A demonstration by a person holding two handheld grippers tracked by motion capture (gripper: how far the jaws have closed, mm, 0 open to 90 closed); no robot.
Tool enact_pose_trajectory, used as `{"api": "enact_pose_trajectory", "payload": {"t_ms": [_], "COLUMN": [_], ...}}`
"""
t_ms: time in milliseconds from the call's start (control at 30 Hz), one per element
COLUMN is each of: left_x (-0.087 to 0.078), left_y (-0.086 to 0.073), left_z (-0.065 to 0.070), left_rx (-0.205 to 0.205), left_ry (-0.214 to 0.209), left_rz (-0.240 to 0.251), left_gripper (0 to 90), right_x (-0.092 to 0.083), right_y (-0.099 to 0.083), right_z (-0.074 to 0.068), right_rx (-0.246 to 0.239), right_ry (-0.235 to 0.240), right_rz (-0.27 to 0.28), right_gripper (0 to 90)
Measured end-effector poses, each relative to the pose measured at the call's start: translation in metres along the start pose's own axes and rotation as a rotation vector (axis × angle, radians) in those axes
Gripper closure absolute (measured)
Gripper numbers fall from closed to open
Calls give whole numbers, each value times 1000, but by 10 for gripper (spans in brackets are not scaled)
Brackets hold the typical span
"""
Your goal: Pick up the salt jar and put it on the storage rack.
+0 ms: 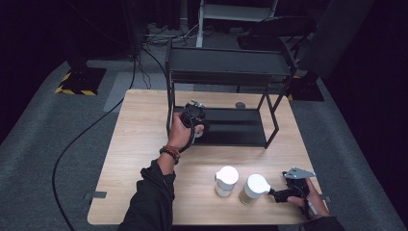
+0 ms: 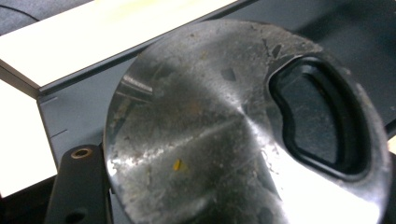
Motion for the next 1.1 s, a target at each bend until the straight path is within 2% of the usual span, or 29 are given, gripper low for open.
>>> {"api": "enact_pose_trajectory", "payload": {"t_ms": [133, 333, 600, 1000, 1100], "left_x": [6, 10, 16, 16, 15], "left_y": [1, 2, 1, 1, 1], "left_z": [-3, -4, 0, -2, -3], "left_rx": [-15, -24, -31, -37, -39], "left_ry": [-5, 17, 23, 18, 19], "left_rz": [-15, -30, -36, -36, -31], "left_gripper": [302, 302, 302, 298, 266], "right_x": [0, 0, 0, 0, 0], "right_y": [0, 0, 0, 0, 0], "right_z": [0, 0, 0, 0, 0], "right_rx": [0, 0, 0, 0, 1], "right_ry": [0, 0, 0, 0, -1], "right_rz": [0, 0, 0, 0, 0], "right_gripper": [0, 0, 0, 0, 0]}}
Point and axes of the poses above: each handheld gripper's, and its own axes: x roughly forward along the jaws, y roughly out of its top, z roughly to its right, the point moved 1 cm from there along x, roughly forward along the jaws, and after that the axes turned 10 degrees about -x, right-handed, at the moved point
